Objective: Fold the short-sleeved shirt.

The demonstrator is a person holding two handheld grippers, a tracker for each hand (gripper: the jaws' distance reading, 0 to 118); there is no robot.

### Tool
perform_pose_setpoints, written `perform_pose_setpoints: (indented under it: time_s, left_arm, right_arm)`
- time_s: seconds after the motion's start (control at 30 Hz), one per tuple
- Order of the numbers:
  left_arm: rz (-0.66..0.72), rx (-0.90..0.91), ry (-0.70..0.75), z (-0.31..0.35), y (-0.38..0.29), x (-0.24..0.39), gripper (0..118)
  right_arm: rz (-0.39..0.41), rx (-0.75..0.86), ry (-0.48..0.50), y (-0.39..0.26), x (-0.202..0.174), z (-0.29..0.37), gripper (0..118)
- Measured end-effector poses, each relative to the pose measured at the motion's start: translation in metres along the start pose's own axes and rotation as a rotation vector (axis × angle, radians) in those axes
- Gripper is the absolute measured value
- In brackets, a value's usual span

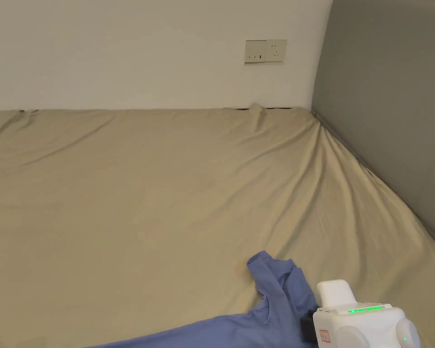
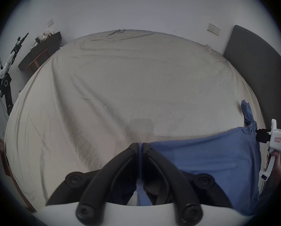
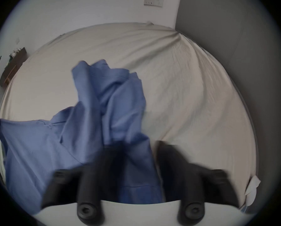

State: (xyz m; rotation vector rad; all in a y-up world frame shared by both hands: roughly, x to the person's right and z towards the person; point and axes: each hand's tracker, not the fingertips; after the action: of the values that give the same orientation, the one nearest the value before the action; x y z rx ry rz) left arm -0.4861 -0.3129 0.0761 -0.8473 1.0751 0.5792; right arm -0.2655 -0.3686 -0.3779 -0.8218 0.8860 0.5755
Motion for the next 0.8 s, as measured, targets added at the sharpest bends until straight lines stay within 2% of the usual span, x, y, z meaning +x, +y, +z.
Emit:
perform_pose_setpoints:
  time_s: [0.03,0.07,0.1,0.17,0.3,0.37,0.5,0.6,0.7,0.8]
  left_arm:
    - [0.002,0.003,-0.003,0.001,-0.001,-0.001,5]
    - [0.004,0.004,-0.006,0.004,-0.001,-0.001,5]
    - [0.008,0.010,-0.012,0.008,-0.002,-0.001,5]
    - [0.019,0.030,-0.029,0.017,-0.004,-0.001,5]
    - [0.024,0.091,-0.069,0.054,-0.008,0.000,5]
    - [0.027,0.143,-0.082,0.077,-0.010,0.001,5]
    - [0.038,0.261,-0.125,0.131,-0.021,0.000,5]
    - [0.067,0.414,-0.159,0.190,-0.036,-0.001,5]
    - [0.086,0.603,-0.186,0.258,-0.056,0.004,5]
    - [0.097,0.812,-0.192,0.318,-0.077,0.010,5]
  right_arm:
    - [0.042,0.010,-0.054,-0.002,-0.004,0.007,4]
    - [0.075,0.021,-0.023,-0.006,-0.004,0.010,4]
    - [0.059,0.007,0.056,-0.009,-0.002,0.011,4]
    - [-0.005,0.025,0.071,-0.015,0.002,0.020,4]
    - [-0.222,0.209,0.152,-0.025,0.029,0.071,3]
    - [-0.289,0.305,0.197,-0.031,0.042,0.107,3]
    - [-0.358,0.467,0.272,-0.045,0.062,0.184,3]
    - [-0.408,0.613,0.317,-0.060,0.064,0.259,3]
    - [-0.475,0.799,0.407,-0.087,0.069,0.324,3]
    - [-0.473,0.972,0.462,-0.107,0.067,0.386,3]
